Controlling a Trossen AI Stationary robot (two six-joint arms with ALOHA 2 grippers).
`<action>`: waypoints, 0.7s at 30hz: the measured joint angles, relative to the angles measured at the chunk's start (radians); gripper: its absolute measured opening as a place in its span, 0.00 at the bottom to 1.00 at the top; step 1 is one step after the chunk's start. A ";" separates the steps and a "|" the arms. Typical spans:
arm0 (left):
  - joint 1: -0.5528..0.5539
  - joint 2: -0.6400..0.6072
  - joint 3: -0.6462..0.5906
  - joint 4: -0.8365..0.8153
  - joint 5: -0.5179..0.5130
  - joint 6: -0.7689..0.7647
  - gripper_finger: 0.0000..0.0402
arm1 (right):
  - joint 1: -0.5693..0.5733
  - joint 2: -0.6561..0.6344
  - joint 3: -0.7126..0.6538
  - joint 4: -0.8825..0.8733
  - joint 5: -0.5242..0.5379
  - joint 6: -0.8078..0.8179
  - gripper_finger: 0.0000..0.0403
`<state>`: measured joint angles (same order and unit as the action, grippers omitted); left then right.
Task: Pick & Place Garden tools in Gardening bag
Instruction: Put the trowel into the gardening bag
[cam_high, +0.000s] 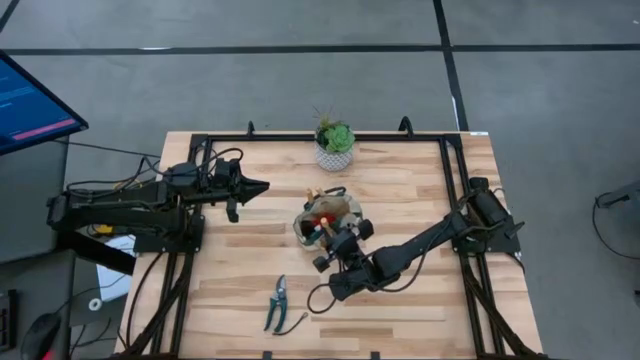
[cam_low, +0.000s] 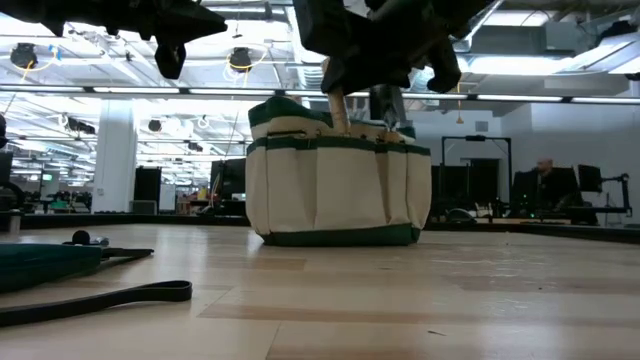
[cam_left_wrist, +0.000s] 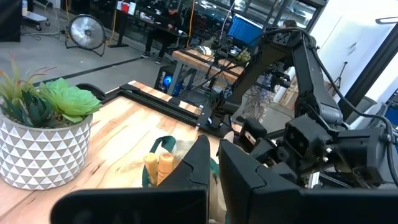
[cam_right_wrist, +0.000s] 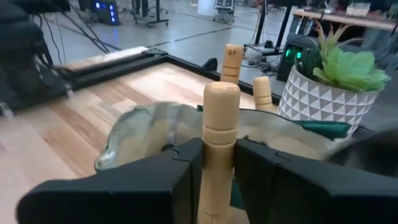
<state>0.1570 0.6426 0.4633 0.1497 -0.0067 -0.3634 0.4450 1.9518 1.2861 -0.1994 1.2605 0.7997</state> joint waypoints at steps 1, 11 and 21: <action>0.000 0.000 0.000 0.001 0.000 0.000 0.01 | 0.000 0.000 0.000 -0.003 0.001 -0.016 0.17; 0.000 0.000 0.000 0.000 0.000 0.000 0.01 | 0.000 0.000 -0.001 -0.006 -0.014 -0.067 0.25; 0.000 0.000 0.000 0.001 0.000 0.000 0.01 | 0.000 0.000 -0.001 -0.008 -0.091 -0.111 0.29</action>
<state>0.1570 0.6422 0.4633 0.1503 -0.0065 -0.3634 0.4446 1.9522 1.2854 -0.2078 1.1699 0.6882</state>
